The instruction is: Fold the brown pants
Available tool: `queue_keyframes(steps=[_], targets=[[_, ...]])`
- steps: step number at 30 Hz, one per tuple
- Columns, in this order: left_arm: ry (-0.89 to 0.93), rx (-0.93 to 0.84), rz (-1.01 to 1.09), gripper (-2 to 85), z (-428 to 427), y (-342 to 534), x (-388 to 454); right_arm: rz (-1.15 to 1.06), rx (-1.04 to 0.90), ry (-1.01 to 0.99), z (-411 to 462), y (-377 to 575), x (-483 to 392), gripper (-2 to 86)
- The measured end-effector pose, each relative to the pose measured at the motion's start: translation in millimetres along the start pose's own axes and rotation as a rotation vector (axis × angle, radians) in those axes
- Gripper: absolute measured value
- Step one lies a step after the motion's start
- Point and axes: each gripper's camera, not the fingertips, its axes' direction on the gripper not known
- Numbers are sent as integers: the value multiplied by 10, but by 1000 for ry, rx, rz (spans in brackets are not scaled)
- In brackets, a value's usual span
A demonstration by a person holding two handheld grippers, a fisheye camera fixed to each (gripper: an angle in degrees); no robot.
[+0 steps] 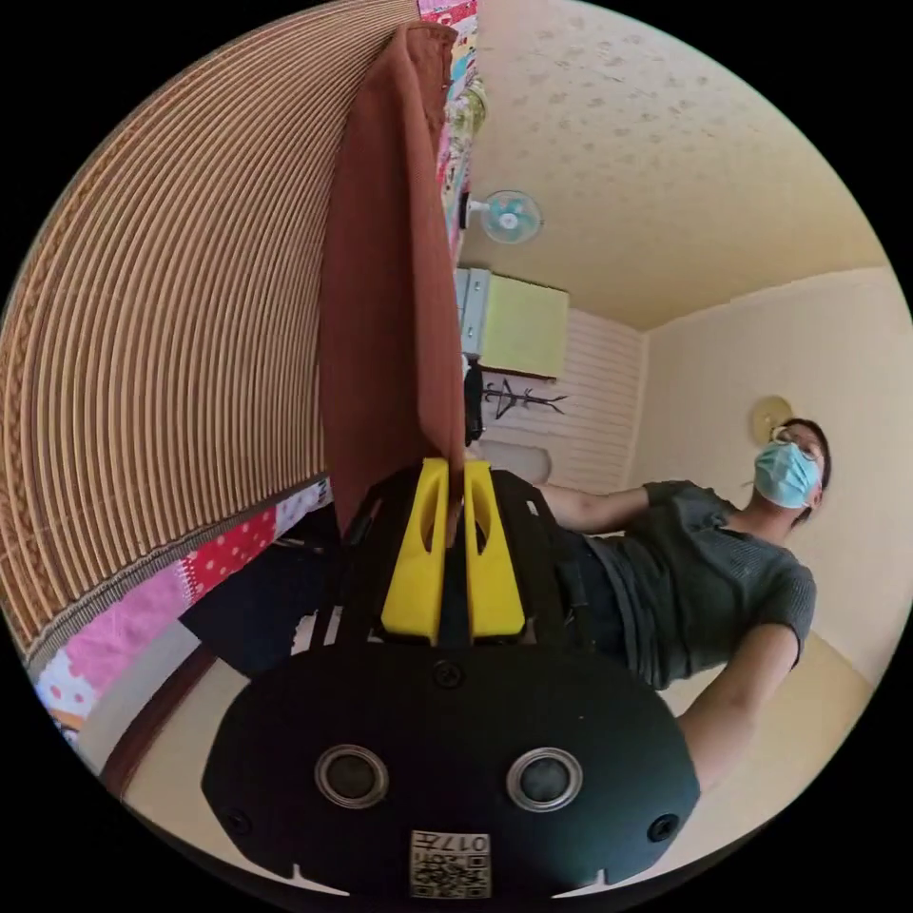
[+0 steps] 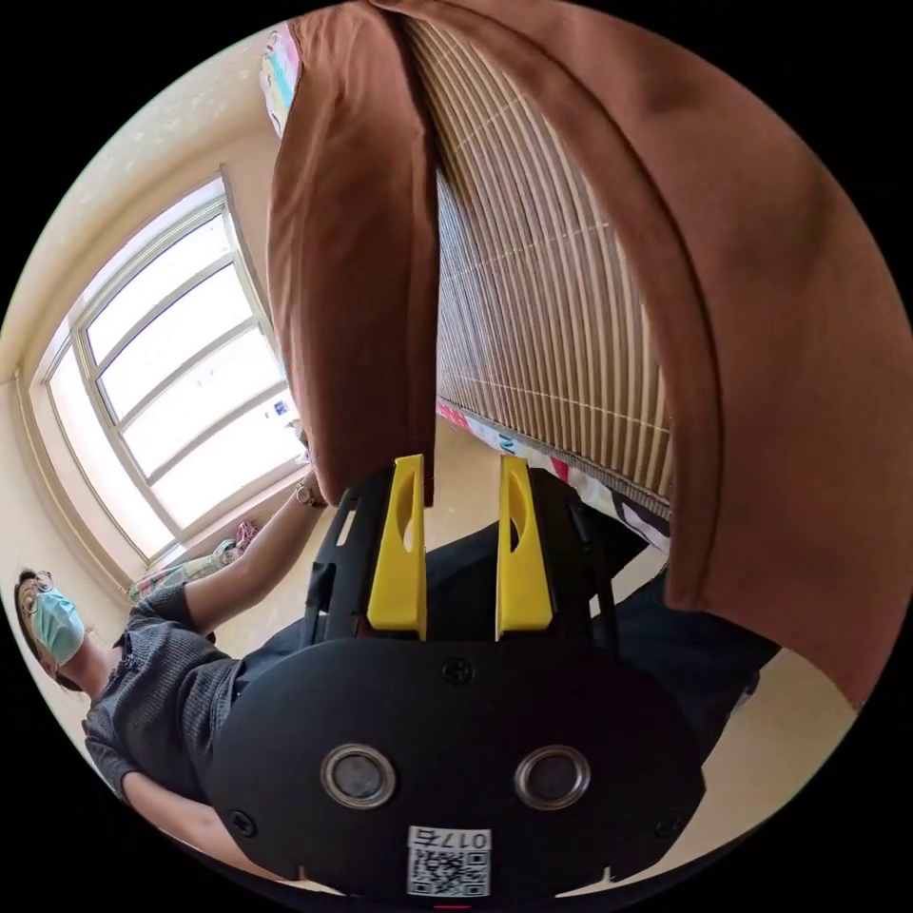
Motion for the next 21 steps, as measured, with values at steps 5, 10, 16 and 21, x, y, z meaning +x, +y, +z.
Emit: queue_keyframes(steps=[5,10,16,21], targets=[[-649,74,-338,21,-499,235,-91,15,-11,20,-112,285,17,110],[-725,-79,-340,17,-539,182,0,28,90,83,-773,794,128,104],[-817,-306,-263,-4,-316,82,254,148,332,231,-1835,1643,494,99],[-798,194,-363,14,-890,199,479,243,485,186,-2402,2280,822,101]])
